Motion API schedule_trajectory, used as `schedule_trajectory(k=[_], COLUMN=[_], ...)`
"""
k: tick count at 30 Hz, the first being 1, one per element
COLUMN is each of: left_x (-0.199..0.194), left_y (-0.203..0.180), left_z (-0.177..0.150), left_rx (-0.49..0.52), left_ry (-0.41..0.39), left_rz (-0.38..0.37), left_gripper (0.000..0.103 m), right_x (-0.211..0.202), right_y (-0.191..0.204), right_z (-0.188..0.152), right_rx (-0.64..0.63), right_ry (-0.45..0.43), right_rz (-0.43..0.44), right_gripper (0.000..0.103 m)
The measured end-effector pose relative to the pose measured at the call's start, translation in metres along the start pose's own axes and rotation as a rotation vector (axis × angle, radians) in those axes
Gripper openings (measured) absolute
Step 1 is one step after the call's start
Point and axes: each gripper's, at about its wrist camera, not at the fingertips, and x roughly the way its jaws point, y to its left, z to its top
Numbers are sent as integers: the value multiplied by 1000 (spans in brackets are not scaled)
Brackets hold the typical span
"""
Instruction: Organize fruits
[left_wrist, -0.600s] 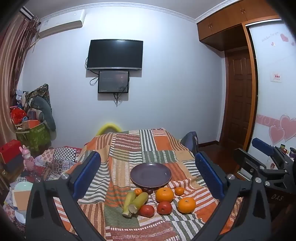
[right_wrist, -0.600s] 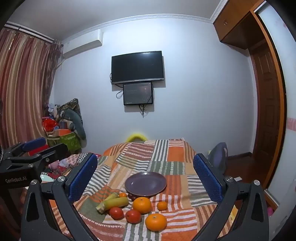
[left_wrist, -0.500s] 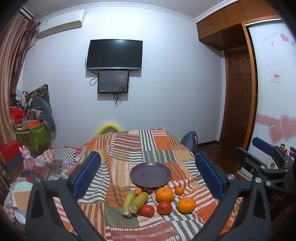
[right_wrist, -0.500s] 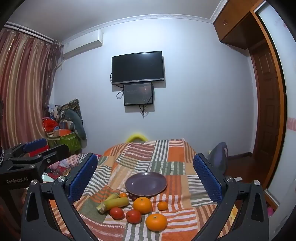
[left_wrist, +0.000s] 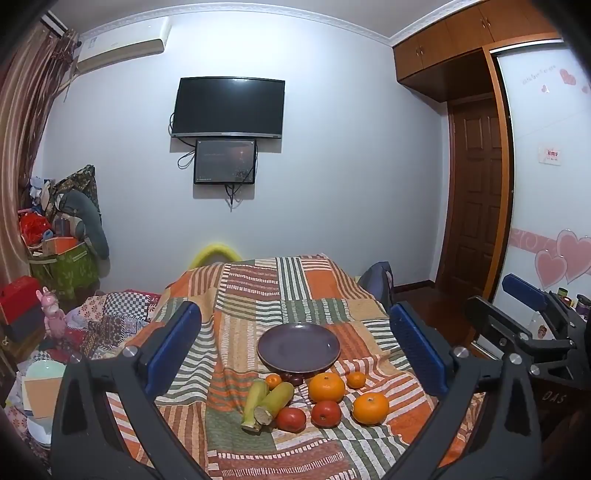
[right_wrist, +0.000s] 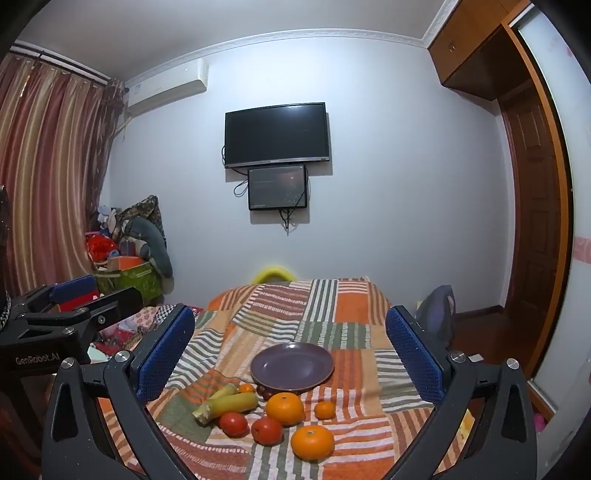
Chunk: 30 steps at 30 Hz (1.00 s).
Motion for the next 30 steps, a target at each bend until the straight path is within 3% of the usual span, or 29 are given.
schedule_trajectory(k=[30], left_x=[2], left_y=[-4], left_z=[-3], left_rx=[8], left_ry=[12], left_rz=[-7], left_gripper=[103], right_x=[2], right_y=[-2], right_z=[1], right_rx=[5], right_ry=[11], right_rz=[-9], right_gripper=[103])
